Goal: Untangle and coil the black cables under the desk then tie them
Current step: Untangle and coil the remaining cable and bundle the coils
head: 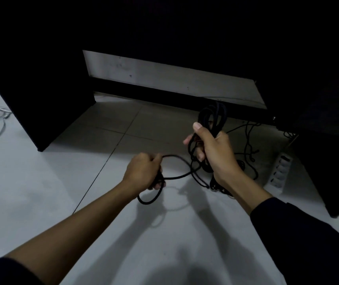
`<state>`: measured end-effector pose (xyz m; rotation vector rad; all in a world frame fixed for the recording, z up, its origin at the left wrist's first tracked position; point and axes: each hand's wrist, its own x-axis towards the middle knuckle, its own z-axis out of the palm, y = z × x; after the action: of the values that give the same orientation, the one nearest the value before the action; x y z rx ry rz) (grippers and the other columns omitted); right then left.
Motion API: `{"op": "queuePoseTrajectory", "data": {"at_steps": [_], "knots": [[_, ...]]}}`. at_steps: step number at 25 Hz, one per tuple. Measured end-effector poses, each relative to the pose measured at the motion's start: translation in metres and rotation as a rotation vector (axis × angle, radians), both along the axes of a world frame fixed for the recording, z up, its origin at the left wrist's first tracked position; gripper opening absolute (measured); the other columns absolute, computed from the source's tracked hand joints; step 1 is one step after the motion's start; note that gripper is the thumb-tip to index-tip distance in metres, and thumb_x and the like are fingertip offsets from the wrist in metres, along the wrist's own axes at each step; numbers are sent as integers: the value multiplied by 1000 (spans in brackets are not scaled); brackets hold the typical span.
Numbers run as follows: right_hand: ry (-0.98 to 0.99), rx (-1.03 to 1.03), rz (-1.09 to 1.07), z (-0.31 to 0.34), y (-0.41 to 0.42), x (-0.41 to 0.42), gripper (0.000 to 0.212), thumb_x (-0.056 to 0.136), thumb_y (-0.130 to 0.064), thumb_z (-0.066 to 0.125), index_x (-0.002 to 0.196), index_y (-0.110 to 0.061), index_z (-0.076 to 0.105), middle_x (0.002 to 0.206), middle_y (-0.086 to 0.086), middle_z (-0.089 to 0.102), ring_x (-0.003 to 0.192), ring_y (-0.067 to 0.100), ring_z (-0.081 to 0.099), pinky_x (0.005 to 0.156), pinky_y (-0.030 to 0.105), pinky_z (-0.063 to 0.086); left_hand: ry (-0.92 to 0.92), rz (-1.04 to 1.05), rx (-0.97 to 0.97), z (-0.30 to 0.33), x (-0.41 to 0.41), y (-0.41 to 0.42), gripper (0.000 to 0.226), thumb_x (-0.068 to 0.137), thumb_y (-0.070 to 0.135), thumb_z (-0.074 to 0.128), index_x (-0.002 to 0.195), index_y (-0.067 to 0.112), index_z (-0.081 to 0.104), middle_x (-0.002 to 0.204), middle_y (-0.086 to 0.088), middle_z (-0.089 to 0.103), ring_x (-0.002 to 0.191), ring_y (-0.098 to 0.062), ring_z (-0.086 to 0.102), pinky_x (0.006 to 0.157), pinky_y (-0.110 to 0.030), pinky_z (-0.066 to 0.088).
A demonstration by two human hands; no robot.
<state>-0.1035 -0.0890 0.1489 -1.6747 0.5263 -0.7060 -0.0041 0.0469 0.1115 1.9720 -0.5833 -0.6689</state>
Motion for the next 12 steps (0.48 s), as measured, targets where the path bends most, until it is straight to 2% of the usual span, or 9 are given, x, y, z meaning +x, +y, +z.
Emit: {"op": "queuePoseTrajectory", "data": {"at_steps": [1, 3, 5, 6, 7, 9, 10, 12], "knots": [[-14, 25, -10, 3, -1, 1, 49, 99, -34, 49, 74, 5, 63, 46, -5, 59, 34, 8, 36, 40, 20, 31, 22, 5, 84, -6, 5, 4, 42, 102, 27, 38, 80, 0, 60, 62, -18, 71, 49, -27, 64, 45, -24, 49], [-53, 81, -26, 7, -2, 2, 43, 99, -33, 50, 68, -4, 60, 51, -7, 61, 35, 8, 37, 40, 21, 31, 37, -22, 301, -18, 17, 14, 38, 102, 23, 38, 95, -5, 63, 75, -19, 73, 67, -33, 71, 64, -32, 57], [-86, 150, -30, 9, 1, 2, 33, 98, -31, 52, 72, -13, 59, 55, -6, 60, 36, 7, 37, 39, 21, 31, -134, -110, 517, -27, 24, 23, 34, 99, 19, 43, 122, -4, 53, 105, -21, 70, 92, -36, 69, 84, -39, 55], [-94, 174, -25, 8, 3, 3, 29, 98, -30, 52, 75, -14, 59, 55, -6, 58, 37, 7, 37, 38, 21, 31, -282, -147, 546, -27, 25, 24, 41, 98, 17, 46, 136, 2, 42, 125, -21, 59, 108, -35, 62, 93, -40, 50], [-97, 187, -17, 7, 5, 4, 26, 98, -29, 53, 76, -15, 59, 55, -6, 57, 37, 7, 37, 38, 21, 31, -408, -153, 452, -23, 23, 23, 50, 97, 18, 49, 143, 9, 33, 140, -17, 48, 122, -32, 52, 99, -37, 45], [-105, 209, 6, 6, 9, 7, 25, 98, -29, 53, 77, -16, 59, 54, -7, 56, 38, 7, 37, 39, 21, 31, -527, -156, 58, -6, 12, 17, 48, 98, 30, 48, 144, 19, 37, 146, -3, 44, 129, -17, 45, 98, -24, 39], [-113, 221, 17, 6, 11, 9, 25, 97, -30, 54, 77, -16, 60, 55, -7, 55, 40, 8, 38, 41, 22, 32, -487, -212, -93, 3, 5, 10, 48, 97, 42, 46, 141, 23, 42, 142, 4, 49, 127, -10, 48, 94, -19, 39], [-142, 250, 35, 8, 12, 11, 25, 97, -31, 55, 76, -18, 59, 57, -7, 54, 45, 9, 41, 45, 23, 36, -214, -377, -244, 16, -15, -4, 56, 92, 60, 42, 136, 27, 46, 132, 10, 58, 120, -1, 54, 93, -14, 42]]}}
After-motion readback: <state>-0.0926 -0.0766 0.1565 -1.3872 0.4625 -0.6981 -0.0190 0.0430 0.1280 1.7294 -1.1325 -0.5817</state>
